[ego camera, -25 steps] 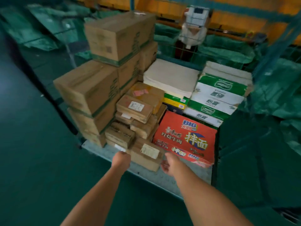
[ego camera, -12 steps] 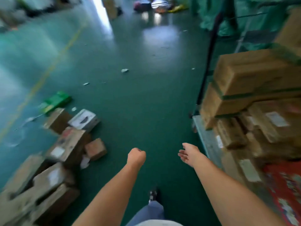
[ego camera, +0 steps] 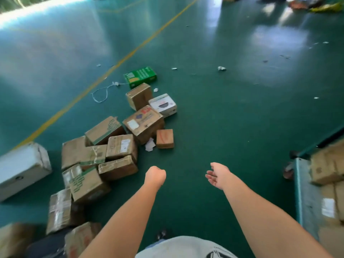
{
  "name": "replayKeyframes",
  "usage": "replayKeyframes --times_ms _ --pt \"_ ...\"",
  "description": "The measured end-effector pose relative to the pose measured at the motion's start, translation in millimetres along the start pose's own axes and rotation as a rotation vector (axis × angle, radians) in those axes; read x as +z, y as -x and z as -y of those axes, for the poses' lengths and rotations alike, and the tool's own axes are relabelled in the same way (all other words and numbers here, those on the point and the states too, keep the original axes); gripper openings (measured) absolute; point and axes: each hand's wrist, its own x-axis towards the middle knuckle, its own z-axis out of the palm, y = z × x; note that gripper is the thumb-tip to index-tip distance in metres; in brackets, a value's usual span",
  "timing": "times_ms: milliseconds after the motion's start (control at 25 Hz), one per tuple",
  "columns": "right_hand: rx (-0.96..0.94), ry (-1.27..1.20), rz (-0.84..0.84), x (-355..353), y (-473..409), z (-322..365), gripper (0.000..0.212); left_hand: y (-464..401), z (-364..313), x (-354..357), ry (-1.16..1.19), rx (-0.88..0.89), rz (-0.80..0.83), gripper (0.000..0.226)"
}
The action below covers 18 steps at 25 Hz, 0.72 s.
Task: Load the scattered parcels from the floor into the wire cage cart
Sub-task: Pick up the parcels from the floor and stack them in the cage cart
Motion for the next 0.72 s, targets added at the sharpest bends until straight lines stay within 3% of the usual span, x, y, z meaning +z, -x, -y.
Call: replayKeyframes --times_ms 200,720 --pt "0.046 0.133 0.093 106 17 -8 0.017 -27 68 -60 0.101 -0.155 -0.041 0.007" --pt "0.055 0.626 0.294 224 25 -61 0.015 37 193 -104 0.278 -0.543 -0.290 0.013"
